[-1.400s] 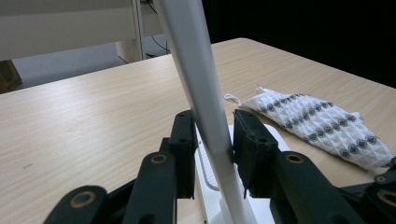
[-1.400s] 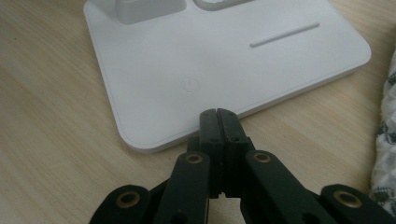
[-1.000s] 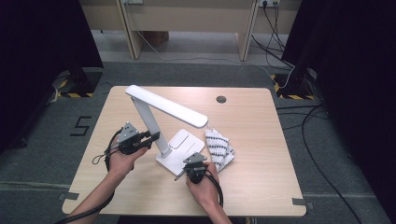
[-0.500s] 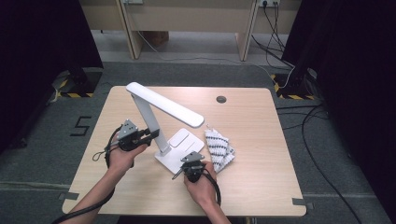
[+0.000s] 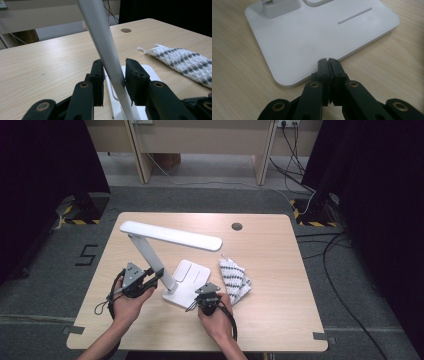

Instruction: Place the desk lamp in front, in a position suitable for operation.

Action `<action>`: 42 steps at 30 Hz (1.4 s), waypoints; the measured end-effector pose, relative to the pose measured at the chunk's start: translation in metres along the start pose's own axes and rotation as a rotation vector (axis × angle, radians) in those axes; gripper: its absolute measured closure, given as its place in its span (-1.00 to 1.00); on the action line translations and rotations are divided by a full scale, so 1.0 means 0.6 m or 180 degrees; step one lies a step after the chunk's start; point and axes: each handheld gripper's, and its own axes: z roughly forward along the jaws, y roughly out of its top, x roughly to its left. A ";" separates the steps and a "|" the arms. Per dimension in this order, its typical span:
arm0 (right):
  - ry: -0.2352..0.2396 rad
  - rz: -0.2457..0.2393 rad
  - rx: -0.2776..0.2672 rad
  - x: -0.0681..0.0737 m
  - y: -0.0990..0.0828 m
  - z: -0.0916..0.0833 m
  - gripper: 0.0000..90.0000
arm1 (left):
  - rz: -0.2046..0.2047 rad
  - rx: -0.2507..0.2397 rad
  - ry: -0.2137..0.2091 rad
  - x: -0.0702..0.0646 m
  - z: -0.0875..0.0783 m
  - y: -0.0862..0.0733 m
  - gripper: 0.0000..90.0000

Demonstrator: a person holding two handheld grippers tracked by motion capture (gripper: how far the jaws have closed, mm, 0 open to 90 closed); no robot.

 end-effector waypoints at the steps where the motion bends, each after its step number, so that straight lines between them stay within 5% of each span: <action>1: -0.0020 0.0002 0.0007 -0.003 0.001 0.002 0.96 | 0.0045 0.0022 0.0026 -0.005 -0.009 -0.003 0.49; 13: -0.0118 0.0062 0.0029 -0.015 0.006 0.008 0.95 | 0.0158 0.0078 -0.0087 -0.017 -0.035 -0.020 0.45; 16: -0.0131 0.0076 0.0035 -0.018 0.006 0.008 0.93 | 0.0102 0.0068 -0.0131 -0.013 -0.034 -0.020 0.46; 18: -0.0113 0.0125 0.0026 -0.021 0.004 0.006 0.93 | -0.0060 -0.0024 -0.0223 0.001 -0.028 -0.017 0.42; 23: 0.0016 0.0112 0.0018 -0.011 0.003 -0.005 0.97 | -0.0148 -0.0063 -0.0287 0.011 -0.009 -0.007 0.30; 31: 0.0198 -0.0019 0.0082 0.020 0.003 -0.033 1.00 | -0.0144 -0.0001 -0.0223 0.008 0.001 0.005 0.50; 36: 0.0450 -0.0070 0.0178 0.047 -0.004 -0.047 1.00 | -0.0141 0.0028 -0.0159 0.005 0.001 0.007 0.52; 42: 0.0565 -0.0143 0.0287 0.063 -0.012 -0.031 1.00 | -0.0147 0.0051 -0.0097 -0.001 -0.003 0.007 0.53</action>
